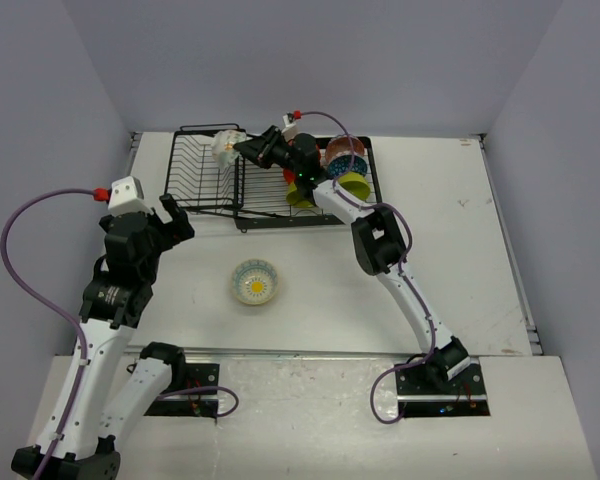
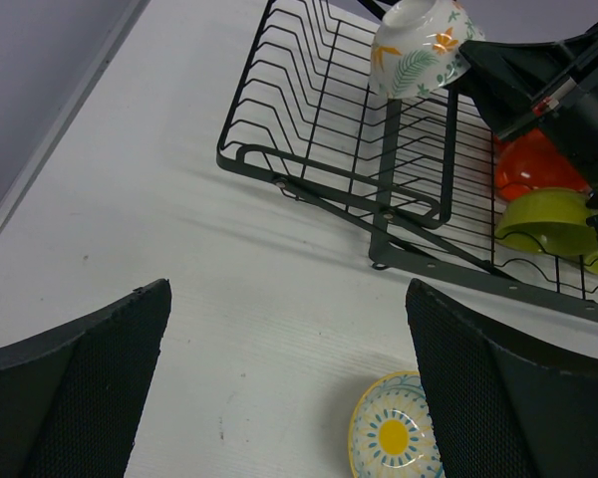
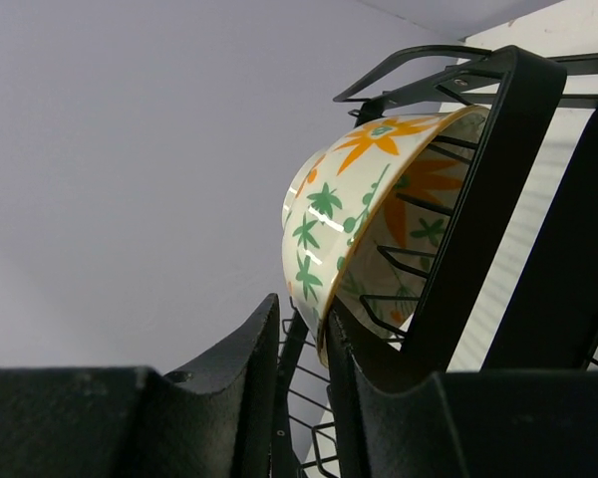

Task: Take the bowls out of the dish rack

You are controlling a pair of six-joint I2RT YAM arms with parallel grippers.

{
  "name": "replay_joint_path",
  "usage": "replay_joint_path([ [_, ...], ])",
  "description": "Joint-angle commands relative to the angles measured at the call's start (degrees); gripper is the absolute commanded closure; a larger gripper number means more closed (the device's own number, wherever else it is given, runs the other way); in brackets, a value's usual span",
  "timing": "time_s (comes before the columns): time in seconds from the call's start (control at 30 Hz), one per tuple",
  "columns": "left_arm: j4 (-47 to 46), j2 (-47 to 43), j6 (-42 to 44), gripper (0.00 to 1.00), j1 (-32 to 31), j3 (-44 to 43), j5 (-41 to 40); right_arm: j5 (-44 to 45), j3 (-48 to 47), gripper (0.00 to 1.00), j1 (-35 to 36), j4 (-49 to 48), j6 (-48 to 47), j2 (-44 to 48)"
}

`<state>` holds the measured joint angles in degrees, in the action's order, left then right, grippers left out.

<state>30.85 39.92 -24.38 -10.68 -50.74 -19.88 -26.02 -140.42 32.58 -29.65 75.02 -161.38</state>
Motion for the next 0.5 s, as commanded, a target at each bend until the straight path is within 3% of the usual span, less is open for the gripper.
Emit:
replay_joint_path([
  [0.0,-2.02,0.07,1.53,0.00,-0.40,-0.50,0.37,1.76,-0.73,0.75,0.38,-4.19,0.39,-0.34],
  [0.03,-1.94,0.16,1.53,0.00,-0.40,-0.50,0.28,1.76,-0.91,0.79,0.38,-4.10,0.39,-0.43],
  [0.3,-1.76,0.16,1.53,0.00,-0.66,-0.50,0.10,2.55,-1.08,0.89,0.38,-3.66,-0.23,0.28],
  [0.37,-1.76,0.24,1.62,0.00,-0.66,-0.50,0.10,2.55,-1.00,0.97,0.38,-4.01,0.03,0.19],
  [0.47,-1.67,0.24,1.62,0.00,-0.75,-0.67,-0.25,2.82,-1.08,0.98,0.47,-4.63,0.39,0.01],
])
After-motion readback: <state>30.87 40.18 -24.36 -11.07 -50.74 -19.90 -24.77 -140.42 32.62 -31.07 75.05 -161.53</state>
